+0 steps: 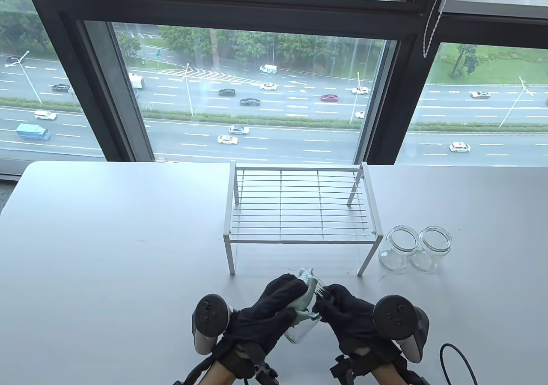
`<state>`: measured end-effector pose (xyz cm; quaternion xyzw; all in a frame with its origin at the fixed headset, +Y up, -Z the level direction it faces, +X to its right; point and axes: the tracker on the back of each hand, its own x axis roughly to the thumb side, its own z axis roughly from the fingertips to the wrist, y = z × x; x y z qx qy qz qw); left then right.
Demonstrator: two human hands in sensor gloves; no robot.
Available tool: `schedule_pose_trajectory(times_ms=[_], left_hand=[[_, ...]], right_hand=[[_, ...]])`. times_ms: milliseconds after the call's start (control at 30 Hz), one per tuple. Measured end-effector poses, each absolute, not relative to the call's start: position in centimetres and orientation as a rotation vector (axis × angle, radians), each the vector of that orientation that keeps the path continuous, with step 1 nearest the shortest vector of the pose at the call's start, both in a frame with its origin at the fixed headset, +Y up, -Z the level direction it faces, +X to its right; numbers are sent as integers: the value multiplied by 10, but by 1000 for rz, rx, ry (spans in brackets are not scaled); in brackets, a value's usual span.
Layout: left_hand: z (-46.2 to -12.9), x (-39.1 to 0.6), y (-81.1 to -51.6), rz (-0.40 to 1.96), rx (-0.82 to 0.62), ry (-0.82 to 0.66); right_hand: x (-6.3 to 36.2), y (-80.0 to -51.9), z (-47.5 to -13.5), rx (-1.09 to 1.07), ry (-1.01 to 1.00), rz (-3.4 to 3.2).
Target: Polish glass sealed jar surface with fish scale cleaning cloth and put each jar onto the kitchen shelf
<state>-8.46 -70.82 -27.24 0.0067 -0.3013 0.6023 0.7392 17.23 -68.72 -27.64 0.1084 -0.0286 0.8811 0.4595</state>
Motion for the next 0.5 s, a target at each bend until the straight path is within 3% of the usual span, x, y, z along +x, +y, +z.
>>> schedule_pose_trajectory(times_ms=[133,200,367,500], left_hand=[[-273,-84,-710,1364,60,-645],[-275,-87,-713,1516,50,-615],[-279,-87,-723,1923,-221,-601],[-279,-82,-727,2017,-379,-647]], right_hand=[[172,-687,-273,219,-32,2118],[172,-687,-277,350,44,2025],[172,-690,-286,552,217,1718],[172,-690,-289,633,240,1685]])
